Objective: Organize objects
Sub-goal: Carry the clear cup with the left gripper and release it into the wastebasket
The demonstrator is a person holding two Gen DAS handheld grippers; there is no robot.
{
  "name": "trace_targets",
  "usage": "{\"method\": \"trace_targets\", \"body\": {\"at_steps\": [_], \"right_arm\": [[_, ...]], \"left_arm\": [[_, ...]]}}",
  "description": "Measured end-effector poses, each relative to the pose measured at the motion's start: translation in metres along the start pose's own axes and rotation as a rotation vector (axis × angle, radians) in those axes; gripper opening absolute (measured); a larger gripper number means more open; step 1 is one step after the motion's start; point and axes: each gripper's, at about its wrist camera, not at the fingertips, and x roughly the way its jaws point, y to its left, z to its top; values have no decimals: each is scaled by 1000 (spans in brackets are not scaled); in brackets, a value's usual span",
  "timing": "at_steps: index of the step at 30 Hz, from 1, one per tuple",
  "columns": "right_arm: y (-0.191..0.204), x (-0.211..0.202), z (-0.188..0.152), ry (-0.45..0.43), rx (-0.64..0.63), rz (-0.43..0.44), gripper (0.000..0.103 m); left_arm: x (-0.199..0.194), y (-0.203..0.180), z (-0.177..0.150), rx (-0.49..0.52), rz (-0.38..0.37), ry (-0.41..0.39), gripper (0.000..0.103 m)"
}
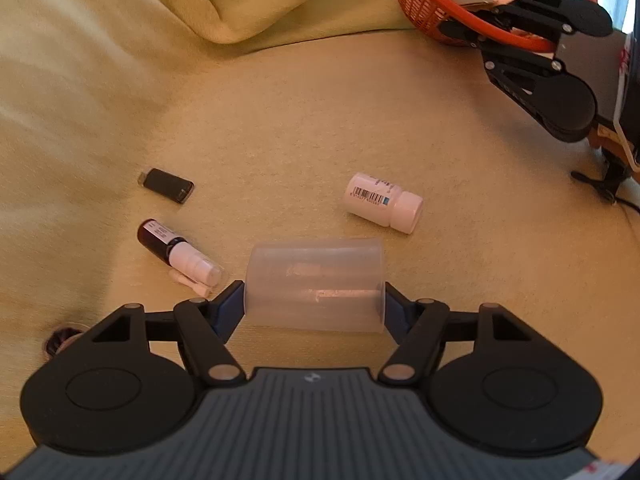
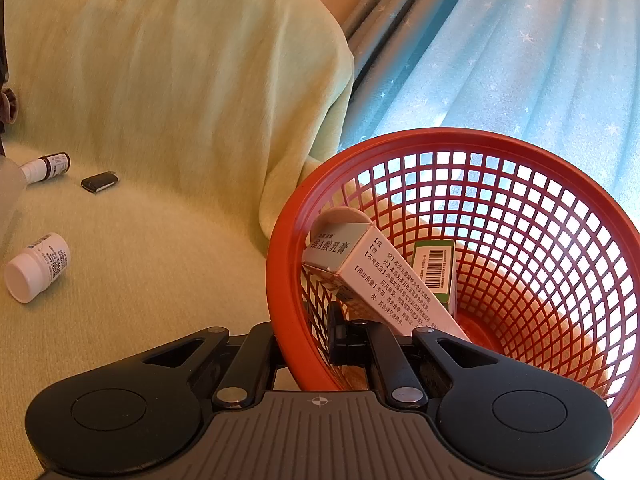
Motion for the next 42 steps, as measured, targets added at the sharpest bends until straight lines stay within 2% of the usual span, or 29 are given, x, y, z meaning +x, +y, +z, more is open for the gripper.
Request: {"method": "trace_targets", "body": {"at_steps": [10, 20, 32, 42], "right_arm": [[0, 0, 0, 0, -1, 0, 3], [0, 0, 0, 0, -1, 1, 3], [0, 0, 0, 0, -1, 2, 3], [0, 0, 0, 0, -1, 1, 3]], "left_arm": [[-40, -11, 14, 119, 96, -36, 67], [-76, -25, 49, 217, 144, -87, 67], [-99, -59, 89, 340, 150, -161, 67], [-117, -86, 123, 400, 111, -263, 67]]}}
